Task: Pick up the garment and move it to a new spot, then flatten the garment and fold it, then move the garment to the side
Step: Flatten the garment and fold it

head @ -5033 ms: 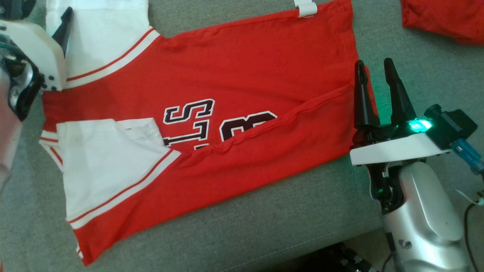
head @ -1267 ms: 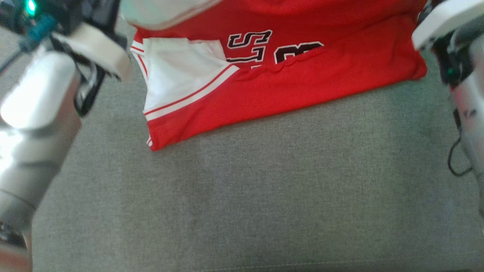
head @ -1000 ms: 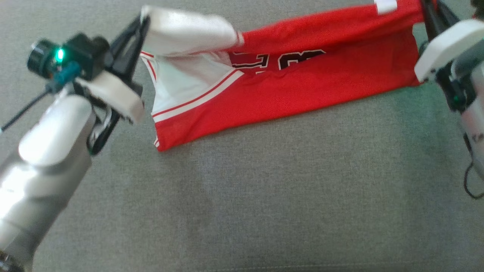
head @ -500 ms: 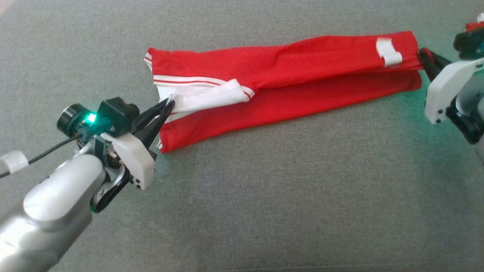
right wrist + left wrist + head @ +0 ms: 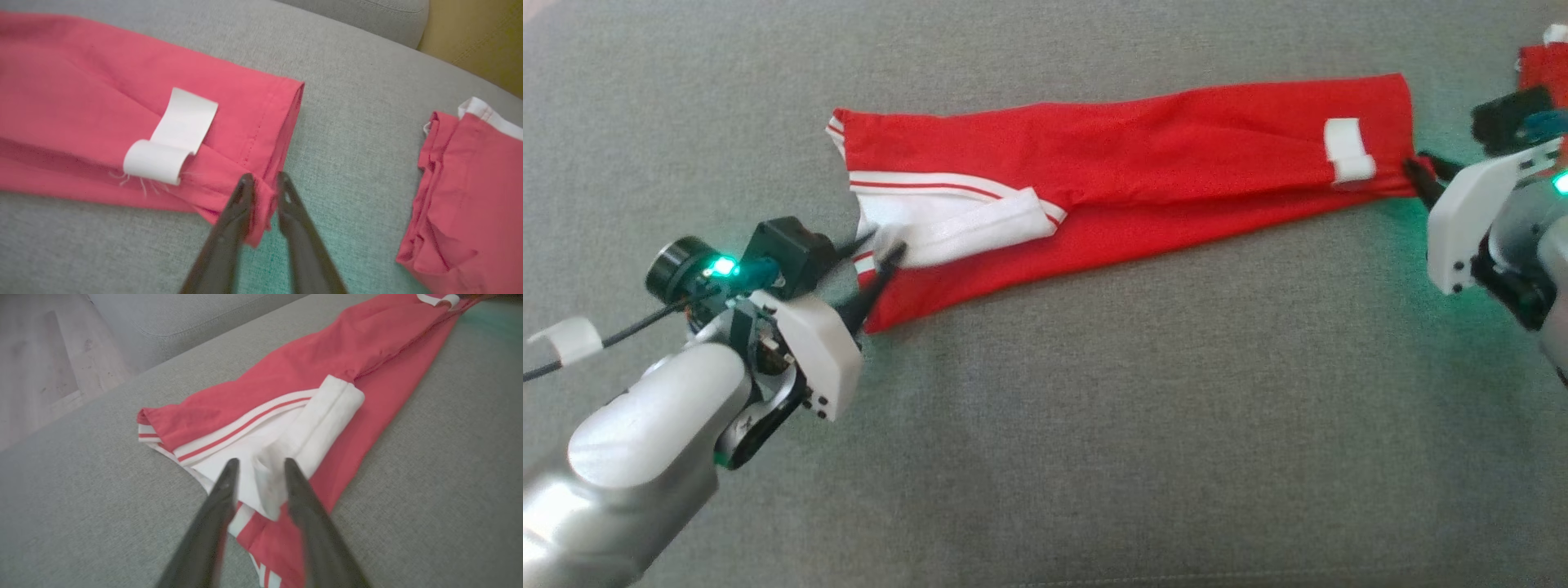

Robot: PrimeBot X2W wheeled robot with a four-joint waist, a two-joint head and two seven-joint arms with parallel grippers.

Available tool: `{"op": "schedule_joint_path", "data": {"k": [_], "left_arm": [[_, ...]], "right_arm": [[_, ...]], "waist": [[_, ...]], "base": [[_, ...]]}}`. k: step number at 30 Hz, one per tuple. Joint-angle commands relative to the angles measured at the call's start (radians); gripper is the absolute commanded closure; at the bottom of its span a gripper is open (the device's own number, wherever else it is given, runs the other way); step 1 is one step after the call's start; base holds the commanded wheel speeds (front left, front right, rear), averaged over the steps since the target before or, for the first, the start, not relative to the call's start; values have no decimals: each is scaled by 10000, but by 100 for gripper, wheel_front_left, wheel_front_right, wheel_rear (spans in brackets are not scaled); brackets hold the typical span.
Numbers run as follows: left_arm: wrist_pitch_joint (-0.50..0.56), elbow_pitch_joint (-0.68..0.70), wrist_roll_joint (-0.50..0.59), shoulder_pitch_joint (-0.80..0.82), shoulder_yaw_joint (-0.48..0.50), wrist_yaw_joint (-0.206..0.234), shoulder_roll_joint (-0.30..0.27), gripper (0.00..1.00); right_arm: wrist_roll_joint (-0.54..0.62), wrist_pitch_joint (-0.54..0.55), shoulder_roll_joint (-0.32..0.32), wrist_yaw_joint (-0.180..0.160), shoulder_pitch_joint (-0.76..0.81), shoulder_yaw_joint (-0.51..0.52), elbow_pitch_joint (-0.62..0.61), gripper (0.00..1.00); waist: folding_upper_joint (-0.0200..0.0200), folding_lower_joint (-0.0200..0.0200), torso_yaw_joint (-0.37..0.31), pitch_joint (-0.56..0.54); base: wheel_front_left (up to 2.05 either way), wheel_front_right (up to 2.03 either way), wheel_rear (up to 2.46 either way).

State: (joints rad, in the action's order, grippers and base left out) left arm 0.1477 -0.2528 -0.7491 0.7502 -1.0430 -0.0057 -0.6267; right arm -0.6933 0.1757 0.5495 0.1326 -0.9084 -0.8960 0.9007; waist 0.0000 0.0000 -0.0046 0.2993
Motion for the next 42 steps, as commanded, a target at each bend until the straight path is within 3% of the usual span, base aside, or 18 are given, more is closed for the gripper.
{"op": "schedule_joint_path", "data": {"k": [1, 7, 13, 17, 21, 24, 26, 28, 35, 42], "left_arm": [[-118, 176, 97, 242, 439, 220, -409, 0], [-1097, 318, 376, 347, 938, 1082, -222, 0], [-3267, 392, -100, -57, 2383, 2484, 392, 0], [-4008, 539, -428, -854, 3549, 3410, 886, 0], [-4087, 1198, 256, -1966, 4747, 3805, 1482, 0], [-4091, 1515, 926, -3021, 5490, 3676, 2086, 0], [-4092, 1445, 1590, -3940, 5959, 3285, 2583, 0], [-4093, 1395, 1922, -4454, 6257, 3054, 2967, 0], [-4094, 1157, 2730, -5262, 7135, 2351, 3755, 0], [-4094, 937, 3516, -5000, 7691, 1649, 4232, 0]], "right_arm": [[-312, -68, 214, -19, -9, 123, -131, 0], [-899, -1478, -58, -19, -546, 1070, -137, 0], [-957, -3943, -1005, -19, -698, 2358, -118, 0], [-555, -4355, -1956, -19, -236, 3442, -421, 0], [799, -4370, -2841, -19, 1010, 5299, -1800, 0], [1979, -4372, -3672, -19, 2424, 6446, -2803, 0], [2872, -4373, -4424, -19, 3757, 7220, -3501, 0], [3292, -4373, -4699, -19, 4476, 7590, -3848, 0], [3819, -4374, -4971, -19, 5543, 7956, -4334, 0], [4268, -4272, -4989, -19, 4930, 8227, -4402, 0]], "waist": [[0, 0, -24, -33], [0, 0, -128, -206], [0, 0, -259, -683], [0, 0, -375, -1029], [0, 0, -427, -1226], [0, 0, -429, -1365], [0, 0, -439, -1465], [0, 0, -430, -1515], [0, 0, -414, -1439], [0, 0, -252, -857]], "base": [[0, 0, 0], [0, 0, 0], [0, 0, 0], [0, 0, 0], [0, 0, 0], [0, 0, 0], [0, 0, 0], [0, 0, 0], [0, 0, 0], [0, 0, 0]]}}
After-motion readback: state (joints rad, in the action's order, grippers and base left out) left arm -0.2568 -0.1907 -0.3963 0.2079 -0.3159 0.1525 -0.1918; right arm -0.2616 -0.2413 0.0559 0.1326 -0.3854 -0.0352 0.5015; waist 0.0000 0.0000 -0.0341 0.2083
